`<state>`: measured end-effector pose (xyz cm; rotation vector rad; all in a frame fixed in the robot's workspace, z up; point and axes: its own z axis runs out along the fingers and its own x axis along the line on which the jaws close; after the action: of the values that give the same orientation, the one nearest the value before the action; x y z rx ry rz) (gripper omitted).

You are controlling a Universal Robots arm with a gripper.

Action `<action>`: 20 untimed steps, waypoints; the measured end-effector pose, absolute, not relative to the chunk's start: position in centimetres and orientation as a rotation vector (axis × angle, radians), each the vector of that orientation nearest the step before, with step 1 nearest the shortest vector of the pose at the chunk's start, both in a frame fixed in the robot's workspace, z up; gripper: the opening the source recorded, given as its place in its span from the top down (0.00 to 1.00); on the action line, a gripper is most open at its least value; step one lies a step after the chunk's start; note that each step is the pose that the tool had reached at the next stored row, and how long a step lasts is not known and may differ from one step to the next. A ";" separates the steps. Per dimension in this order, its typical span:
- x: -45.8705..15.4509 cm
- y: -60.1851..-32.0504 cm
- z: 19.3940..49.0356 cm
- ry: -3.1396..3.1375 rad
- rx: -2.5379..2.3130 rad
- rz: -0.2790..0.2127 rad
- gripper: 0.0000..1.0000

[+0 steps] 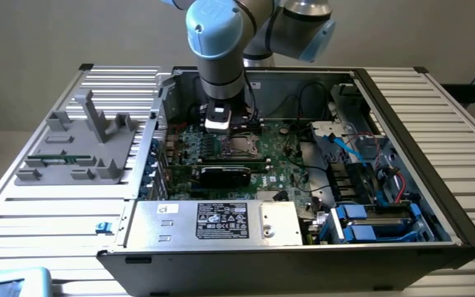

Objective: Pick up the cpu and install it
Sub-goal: 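Install the first cpu locking lever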

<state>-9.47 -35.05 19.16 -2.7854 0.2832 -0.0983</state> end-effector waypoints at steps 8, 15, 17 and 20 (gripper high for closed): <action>-9.2 -35.0 19.1 0.307 -2.784 -0.102 0.88; -8.9 -35.0 19.1 0.324 -2.783 -0.105 0.88; -8.8 -35.0 19.1 0.329 -2.782 -0.106 0.88; -8.7 -35.0 19.1 0.336 -2.782 -0.107 0.88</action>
<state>-8.66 -35.05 19.15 -2.7816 0.3358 -0.1075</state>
